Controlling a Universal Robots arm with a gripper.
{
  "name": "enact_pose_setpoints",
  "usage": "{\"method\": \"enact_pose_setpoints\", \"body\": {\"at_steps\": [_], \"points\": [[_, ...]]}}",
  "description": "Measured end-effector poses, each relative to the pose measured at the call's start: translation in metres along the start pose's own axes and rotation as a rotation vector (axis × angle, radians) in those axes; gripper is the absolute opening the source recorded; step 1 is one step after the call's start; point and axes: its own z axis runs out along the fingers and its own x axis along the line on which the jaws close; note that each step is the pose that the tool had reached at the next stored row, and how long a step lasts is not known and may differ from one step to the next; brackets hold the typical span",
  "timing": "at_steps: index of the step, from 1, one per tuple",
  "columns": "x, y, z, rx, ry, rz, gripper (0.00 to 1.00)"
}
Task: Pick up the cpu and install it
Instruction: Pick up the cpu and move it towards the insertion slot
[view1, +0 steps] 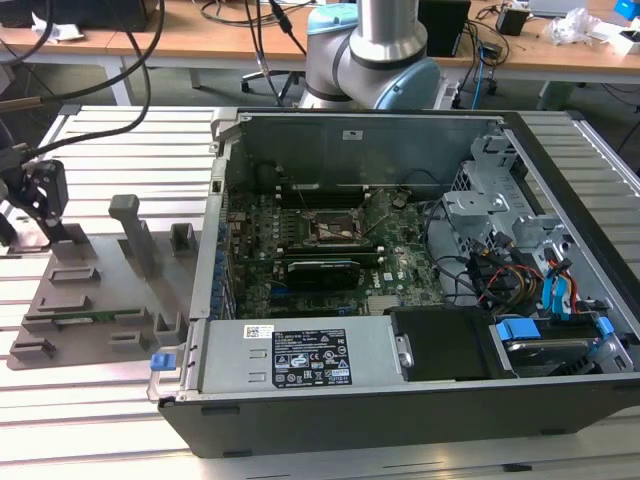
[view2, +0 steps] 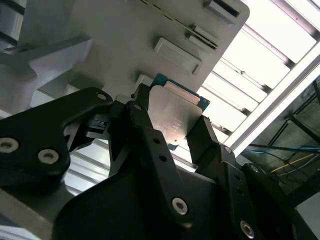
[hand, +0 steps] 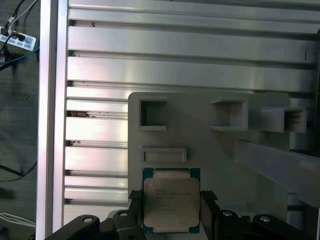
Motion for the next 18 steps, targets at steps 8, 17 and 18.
{"method": "enact_pose_setpoints", "body": {"at_steps": [8,17,18], "points": [[-0.0002,-0.0003,-0.0103,0.0000,0.0000,0.000,0.55],[-0.0005,-0.0007,-0.0204,0.0000,0.0000,0.000,0.55],[-0.0005,-0.0007,-0.0213,0.0000,0.0000,0.000,0.55]]}}
